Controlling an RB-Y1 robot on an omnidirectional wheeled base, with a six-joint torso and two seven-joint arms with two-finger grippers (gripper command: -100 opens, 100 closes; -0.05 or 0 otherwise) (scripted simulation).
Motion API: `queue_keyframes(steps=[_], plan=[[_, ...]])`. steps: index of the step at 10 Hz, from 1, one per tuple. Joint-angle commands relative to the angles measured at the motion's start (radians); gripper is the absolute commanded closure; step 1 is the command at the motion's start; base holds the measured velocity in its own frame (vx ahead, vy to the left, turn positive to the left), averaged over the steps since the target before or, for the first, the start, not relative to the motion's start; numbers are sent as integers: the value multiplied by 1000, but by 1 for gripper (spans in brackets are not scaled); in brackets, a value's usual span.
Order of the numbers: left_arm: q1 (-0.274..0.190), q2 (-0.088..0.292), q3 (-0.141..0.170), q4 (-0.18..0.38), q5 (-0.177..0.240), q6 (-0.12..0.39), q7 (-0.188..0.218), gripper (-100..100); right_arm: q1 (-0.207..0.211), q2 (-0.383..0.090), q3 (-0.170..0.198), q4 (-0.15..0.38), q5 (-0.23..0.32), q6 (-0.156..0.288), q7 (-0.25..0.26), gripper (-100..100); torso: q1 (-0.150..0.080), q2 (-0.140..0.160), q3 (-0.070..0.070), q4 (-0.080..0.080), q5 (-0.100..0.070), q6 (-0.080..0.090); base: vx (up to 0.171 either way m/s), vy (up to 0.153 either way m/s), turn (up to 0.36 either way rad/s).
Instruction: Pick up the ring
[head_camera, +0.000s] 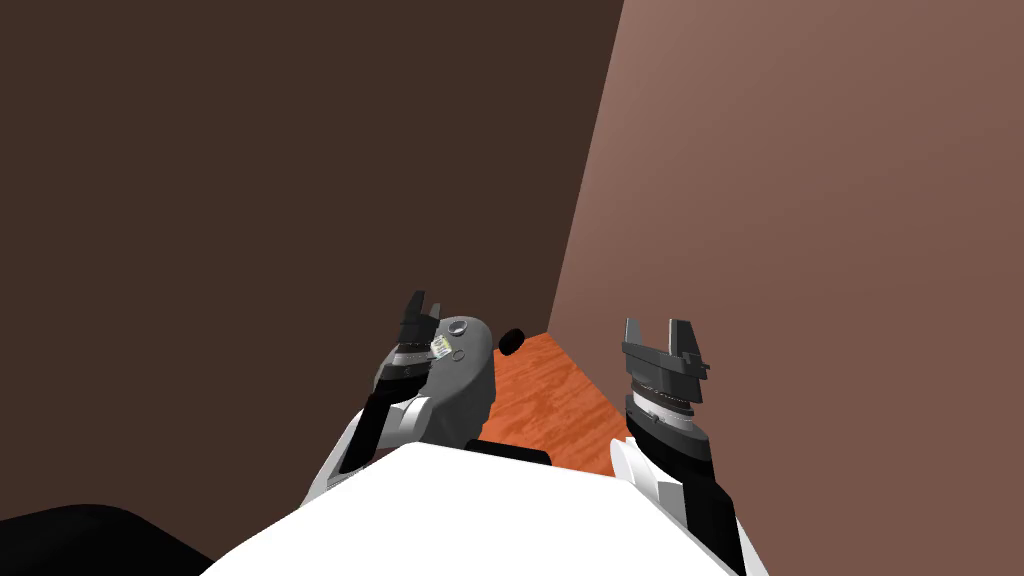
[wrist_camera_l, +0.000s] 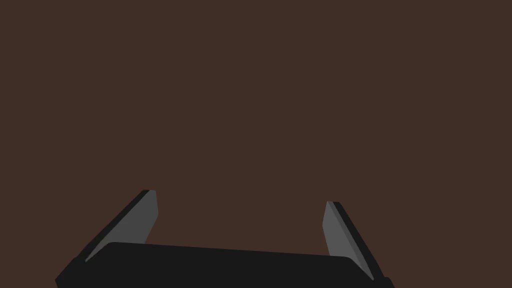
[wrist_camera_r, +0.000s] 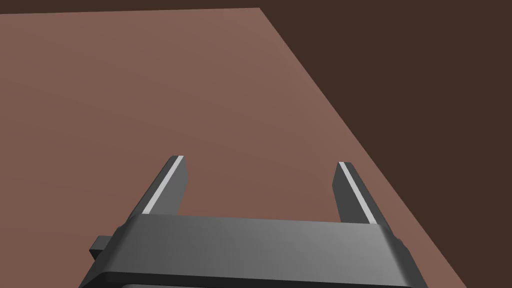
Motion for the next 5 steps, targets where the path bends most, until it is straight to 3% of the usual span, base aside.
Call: queue_keyframes(steps=[1, 5], plan=[[-8, 45, 15, 18, 1, 30, 5, -100, 0, 0, 0, 0, 0, 0, 0, 0, 0, 0, 0, 0, 0, 0, -33, -30, -95], [-40, 135, 68, 81, 7, 127, 24, -100, 0, 0, 0, 0, 0, 0, 0, 0, -4, 4, 2, 1, -1, 0, -62, -63, -95]])
